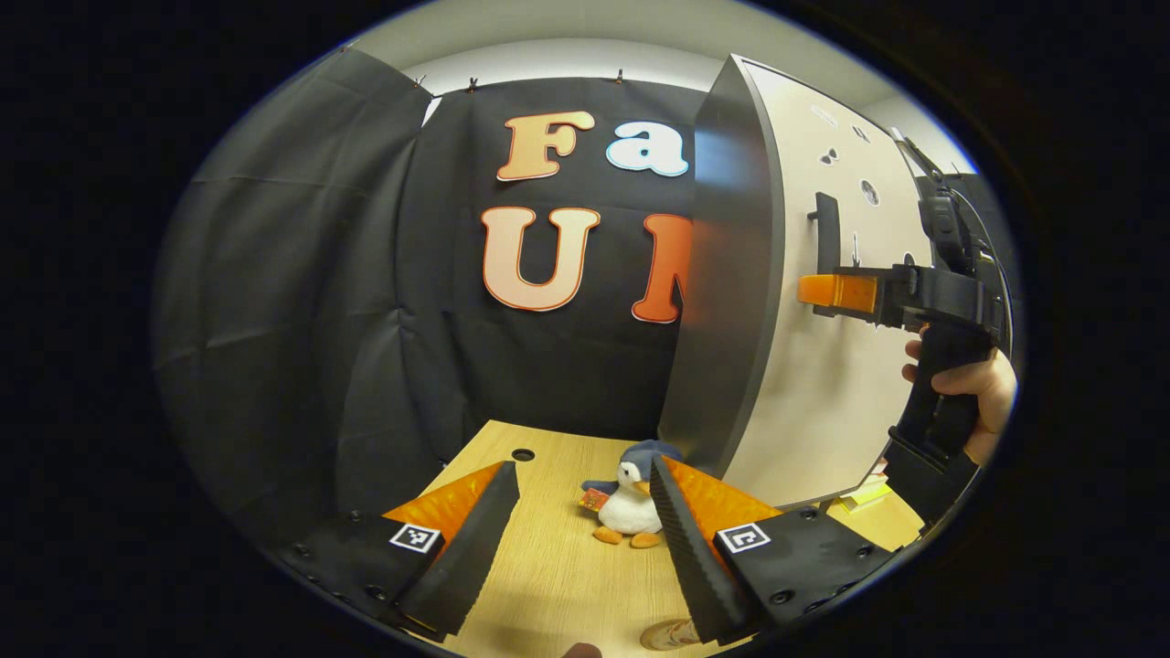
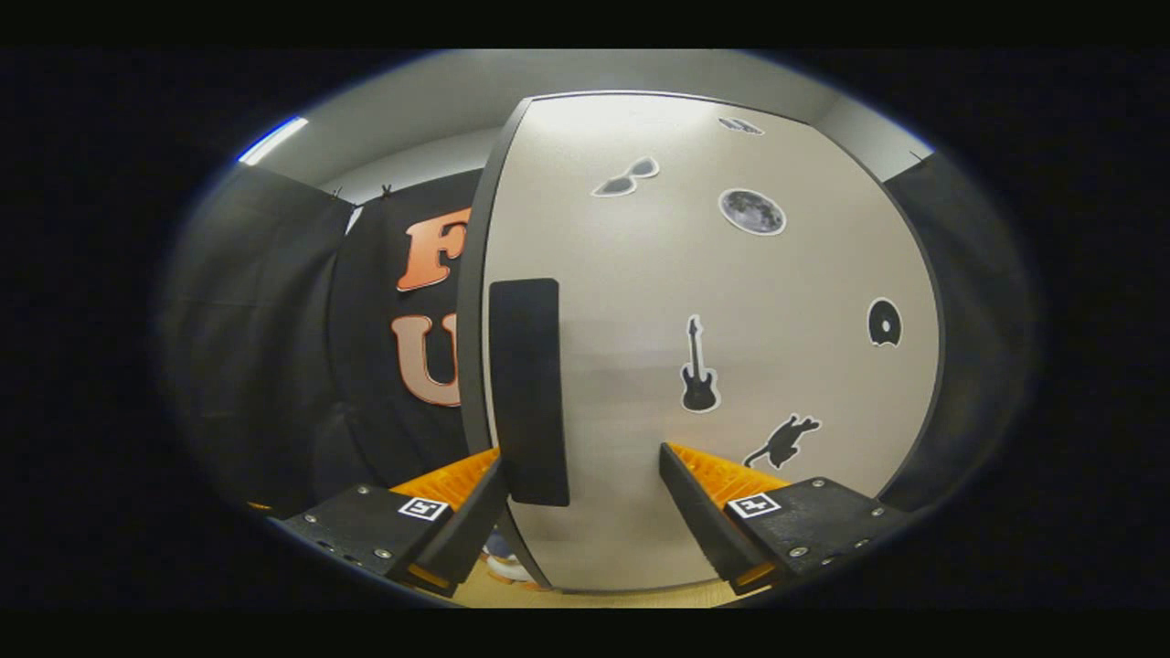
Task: Open the cabinet door with the right hand, grasp the bottle in the cabinet with the left hand and place it on the coaster, then close the cabinet door with the right hand.
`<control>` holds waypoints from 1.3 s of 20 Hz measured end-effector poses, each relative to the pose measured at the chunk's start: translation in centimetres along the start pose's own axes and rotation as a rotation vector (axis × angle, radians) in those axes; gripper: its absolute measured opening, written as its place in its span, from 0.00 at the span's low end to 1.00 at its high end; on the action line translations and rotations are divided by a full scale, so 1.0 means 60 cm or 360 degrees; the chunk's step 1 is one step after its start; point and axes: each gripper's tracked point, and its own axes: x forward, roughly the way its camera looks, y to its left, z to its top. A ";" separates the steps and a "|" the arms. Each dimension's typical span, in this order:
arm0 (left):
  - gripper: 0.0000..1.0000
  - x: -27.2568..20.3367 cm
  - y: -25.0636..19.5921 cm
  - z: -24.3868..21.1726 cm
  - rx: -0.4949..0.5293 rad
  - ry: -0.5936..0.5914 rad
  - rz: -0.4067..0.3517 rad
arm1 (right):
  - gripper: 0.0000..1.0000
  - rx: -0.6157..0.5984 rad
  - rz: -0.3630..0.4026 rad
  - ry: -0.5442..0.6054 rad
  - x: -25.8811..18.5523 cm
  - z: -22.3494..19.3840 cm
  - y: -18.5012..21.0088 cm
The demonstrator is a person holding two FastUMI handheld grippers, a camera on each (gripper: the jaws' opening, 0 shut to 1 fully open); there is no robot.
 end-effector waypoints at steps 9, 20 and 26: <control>0.95 -0.069 -0.043 0.015 0.0051 -0.0062 -0.0070 | 0.95 0.0035 0.0070 -0.0007 -0.114 0.029 -0.001; 0.94 -0.192 -0.089 0.035 0.0117 -0.0124 -0.0100 | 0.98 -0.0008 -0.0014 0.0003 -0.359 0.047 -0.076; 0.94 -0.276 -0.137 0.075 0.0170 -0.0199 -0.0113 | 0.95 -0.0042 -0.0101 0.0030 -0.481 0.027 -0.134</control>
